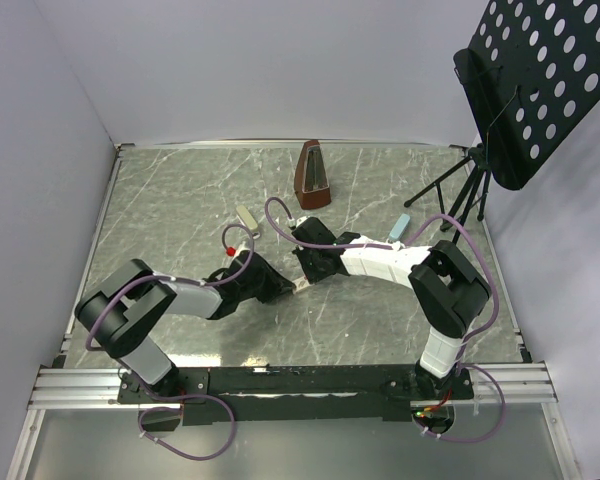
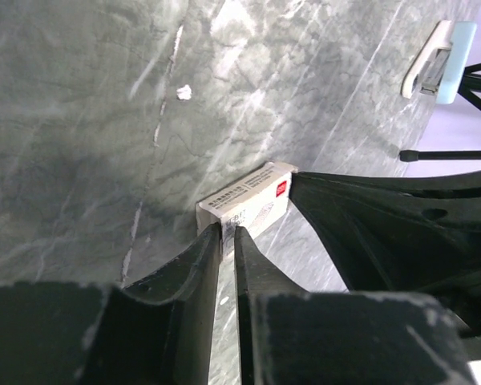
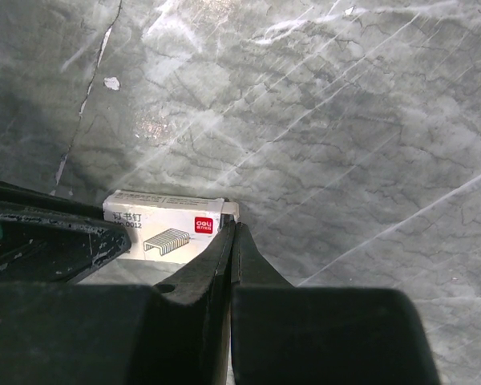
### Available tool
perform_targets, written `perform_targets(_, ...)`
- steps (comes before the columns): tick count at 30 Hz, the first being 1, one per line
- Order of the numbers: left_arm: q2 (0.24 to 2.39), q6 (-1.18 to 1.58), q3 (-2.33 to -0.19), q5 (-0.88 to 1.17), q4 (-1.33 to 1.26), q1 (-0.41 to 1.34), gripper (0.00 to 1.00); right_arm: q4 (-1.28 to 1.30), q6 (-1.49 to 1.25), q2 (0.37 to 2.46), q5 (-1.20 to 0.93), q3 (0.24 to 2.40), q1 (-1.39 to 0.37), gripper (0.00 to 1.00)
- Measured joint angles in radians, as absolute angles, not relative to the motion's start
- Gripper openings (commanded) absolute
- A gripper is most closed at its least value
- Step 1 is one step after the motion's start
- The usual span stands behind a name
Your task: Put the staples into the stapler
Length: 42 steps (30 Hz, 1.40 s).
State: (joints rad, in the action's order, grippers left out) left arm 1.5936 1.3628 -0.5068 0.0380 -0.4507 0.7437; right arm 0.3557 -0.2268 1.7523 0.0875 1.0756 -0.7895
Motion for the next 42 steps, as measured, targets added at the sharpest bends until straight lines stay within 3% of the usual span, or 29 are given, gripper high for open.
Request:
perform_targets(6, 1.623, 1.368, -0.505, 0.048, -0.487, 0.743, 0.15, 0.356, -0.227, 1.752, 0.090, 1.076, -0.789, 0.00)
perform_targets(12, 1.630, 1.375, -0.487, 0.056, -0.533, 0.741, 0.01, 0.360, -0.227, 1.752, 0.094, 1.076, -0.786, 0.00)
perform_targets(42, 1.573, 1.373, -0.412, 0.056, -0.589, 0.741, 0.01, 0.410, -0.207, 1.747, 0.221, 1.074, -0.777, 0.00)
